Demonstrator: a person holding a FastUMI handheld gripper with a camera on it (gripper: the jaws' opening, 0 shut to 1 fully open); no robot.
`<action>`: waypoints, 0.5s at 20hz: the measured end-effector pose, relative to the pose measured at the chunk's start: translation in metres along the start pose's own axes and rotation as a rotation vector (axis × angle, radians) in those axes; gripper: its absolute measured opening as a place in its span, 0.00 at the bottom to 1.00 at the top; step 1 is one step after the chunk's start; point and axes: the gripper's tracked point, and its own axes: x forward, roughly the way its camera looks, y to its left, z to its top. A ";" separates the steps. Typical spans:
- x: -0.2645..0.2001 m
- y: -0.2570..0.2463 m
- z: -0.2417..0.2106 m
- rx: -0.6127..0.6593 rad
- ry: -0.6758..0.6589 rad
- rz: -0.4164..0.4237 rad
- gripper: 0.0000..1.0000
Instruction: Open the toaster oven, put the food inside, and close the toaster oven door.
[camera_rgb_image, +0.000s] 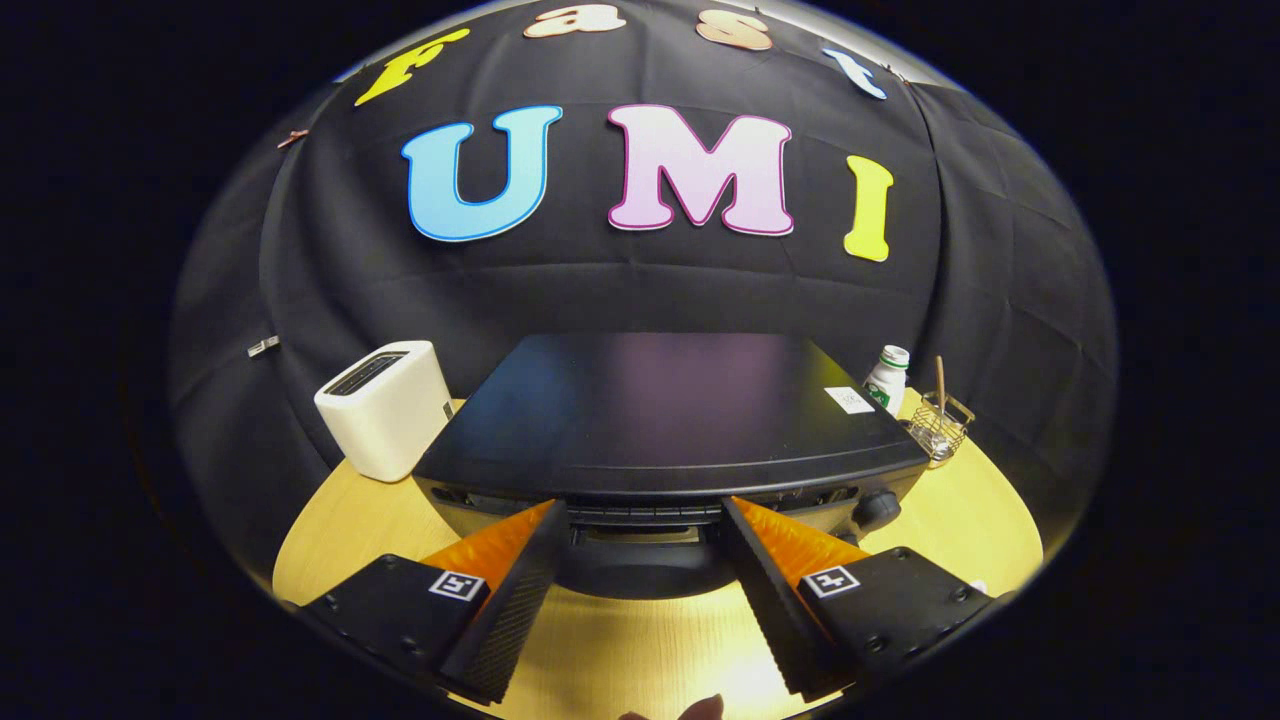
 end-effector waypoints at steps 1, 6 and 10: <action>-0.004 0.000 -0.007 -0.001 0.012 -0.004 0.99; -0.028 -0.001 -0.030 0.005 0.004 -0.012 0.99; -0.039 0.000 -0.046 0.001 0.015 -0.011 0.99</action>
